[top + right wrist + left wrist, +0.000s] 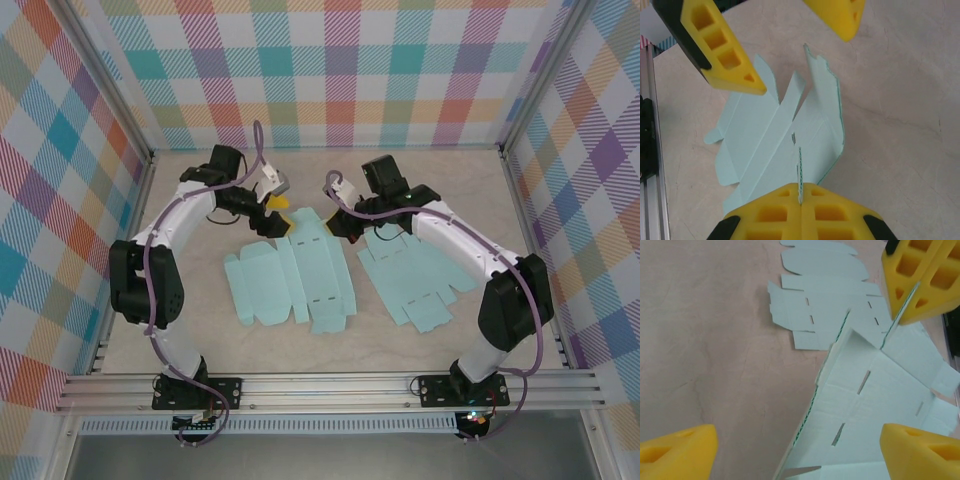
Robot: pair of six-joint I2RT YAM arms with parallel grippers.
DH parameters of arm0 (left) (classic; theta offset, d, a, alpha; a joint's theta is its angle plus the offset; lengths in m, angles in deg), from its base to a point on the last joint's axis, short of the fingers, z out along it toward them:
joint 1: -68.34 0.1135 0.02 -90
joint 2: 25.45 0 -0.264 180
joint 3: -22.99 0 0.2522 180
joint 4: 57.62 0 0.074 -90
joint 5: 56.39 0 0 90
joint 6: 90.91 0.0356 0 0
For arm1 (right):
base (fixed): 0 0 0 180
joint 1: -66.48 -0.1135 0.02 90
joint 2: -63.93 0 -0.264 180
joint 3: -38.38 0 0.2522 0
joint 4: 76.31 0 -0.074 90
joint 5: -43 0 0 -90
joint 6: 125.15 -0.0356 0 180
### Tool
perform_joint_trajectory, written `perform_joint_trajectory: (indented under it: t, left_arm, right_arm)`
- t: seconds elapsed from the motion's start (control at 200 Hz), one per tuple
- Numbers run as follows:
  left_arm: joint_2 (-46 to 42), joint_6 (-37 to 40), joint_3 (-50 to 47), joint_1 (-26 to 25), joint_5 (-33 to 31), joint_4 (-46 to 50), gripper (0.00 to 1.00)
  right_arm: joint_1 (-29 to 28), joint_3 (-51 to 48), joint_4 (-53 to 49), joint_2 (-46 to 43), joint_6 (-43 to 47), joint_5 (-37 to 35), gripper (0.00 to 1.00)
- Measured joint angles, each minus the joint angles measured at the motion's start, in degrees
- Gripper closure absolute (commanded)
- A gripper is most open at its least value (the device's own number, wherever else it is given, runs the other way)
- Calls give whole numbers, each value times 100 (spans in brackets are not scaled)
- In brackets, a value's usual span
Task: Fold the paper box
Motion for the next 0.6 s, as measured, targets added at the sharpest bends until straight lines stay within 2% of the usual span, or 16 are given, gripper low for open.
perform_joint_trajectory:
  t: [0.105,0.17,0.29,0.32,0.425,0.53,0.58,0.605]
  left_arm:
    - [160,131,308,-61,-149,289,22]
    - [254,188,461,-136,-258,398,31]
    - [332,245,592,-262,-415,542,71]
    - [339,238,603,-286,-457,551,77]
    - [339,192,608,-321,-566,538,81]
    - [334,149,608,-321,-603,529,100]
    - [313,55,579,-321,-608,505,100]
    - [295,33,544,-321,-610,457,100]
  right_arm:
    - [0,162,-11,42,52,44,100]
    - [0,278,-26,101,72,66,100]
    - [0,361,-39,179,83,79,100]
    - [0,361,-42,188,85,76,100]
    - [2,361,-39,199,81,48,100]
    - [9,358,7,199,74,-74,100]
    - [17,358,35,199,57,-162,100]
    - [20,348,61,199,48,-195,96]
